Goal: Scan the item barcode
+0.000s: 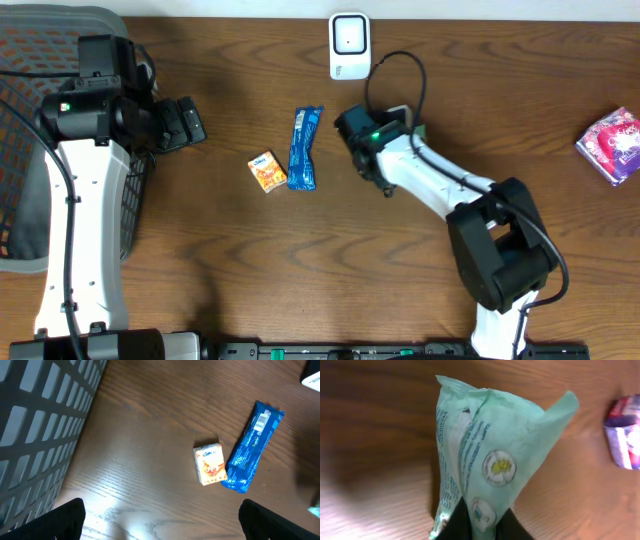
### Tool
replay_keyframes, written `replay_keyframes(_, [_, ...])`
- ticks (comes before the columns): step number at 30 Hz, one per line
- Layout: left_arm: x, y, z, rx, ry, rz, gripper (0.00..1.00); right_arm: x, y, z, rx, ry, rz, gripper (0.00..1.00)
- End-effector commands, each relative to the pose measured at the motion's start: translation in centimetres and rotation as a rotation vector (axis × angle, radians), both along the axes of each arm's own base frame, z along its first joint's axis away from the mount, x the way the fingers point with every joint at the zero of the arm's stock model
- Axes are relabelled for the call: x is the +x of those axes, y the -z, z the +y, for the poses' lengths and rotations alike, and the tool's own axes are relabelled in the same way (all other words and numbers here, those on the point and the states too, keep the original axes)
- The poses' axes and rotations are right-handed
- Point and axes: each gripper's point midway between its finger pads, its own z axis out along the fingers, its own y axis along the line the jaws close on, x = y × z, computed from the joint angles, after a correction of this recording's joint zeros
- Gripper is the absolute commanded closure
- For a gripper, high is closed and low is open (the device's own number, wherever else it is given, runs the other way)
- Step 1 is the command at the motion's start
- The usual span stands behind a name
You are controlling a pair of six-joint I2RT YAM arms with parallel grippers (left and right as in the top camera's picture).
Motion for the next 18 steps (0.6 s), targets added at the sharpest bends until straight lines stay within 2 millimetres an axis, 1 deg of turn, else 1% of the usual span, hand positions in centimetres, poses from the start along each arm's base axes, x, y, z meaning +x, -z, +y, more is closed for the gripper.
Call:
replay_keyframes(1, [-0.1,0.0,0.2,0.011,-0.001,0.002,0.02,-0.8,0.5,3.0,0.049,-0.063,0.017,0.80])
replay_keyframes(2, [-0.1,0.0,0.2,0.011,-0.001,0.002,0.02,-0.9,0.5,3.7,0.052,-0.080,0.012,0.72])
replay_keyframes(3, [-0.1,0.0,0.2,0.011,-0.001,0.002,0.02,-1.0,0.5,4.2,0.055,-0.090,0.008,0.67])
replay_keyframes(4, [-0.1,0.0,0.2,0.011,-0.001,0.002,0.02,-1.0,0.5,4.7,0.062,-0.102,0.003,0.58])
replay_keyframes(5, [-0.1,0.0,0.2,0.011,-0.001,0.002,0.02,-1.2,0.6,5.3,0.072,-0.114,0.001,0.55])
replay_keyframes(6, [-0.1,0.0,0.2,0.011,-0.001,0.002,0.02,-1.3,0.6,5.9,0.083,-0.126,-0.001,0.54])
replay_keyframes(8, [-0.1,0.0,0.2,0.011,-0.001,0.002,0.02,-1.4,0.6,7.0,0.105,-0.145,-0.004,0.46])
replay_keyframes(11, [-0.1,0.0,0.2,0.011,-0.001,0.002,0.02,-1.2,0.1,7.5,0.114,-0.152,-0.012,0.43])
replay_keyframes(12, [-0.1,0.0,0.2,0.011,-0.001,0.002,0.02,-0.9,-0.4,7.5,0.115,-0.148,-0.014,0.40])
replay_keyframes(14, [-0.1,0.0,0.2,0.011,-0.001,0.002,0.02,-0.6,-1.2,7.4,0.116,-0.140,-0.015,0.40])
replay_keyframes(17, [-0.1,0.0,0.2,0.011,-0.001,0.002,0.02,0.2,-3.2,7.3,0.140,-0.107,-0.015,0.39])
replay_keyframes(18, [-0.1,0.0,0.2,0.011,-0.001,0.002,0.02,0.3,-3.8,6.9,0.150,-0.074,-0.023,0.35])
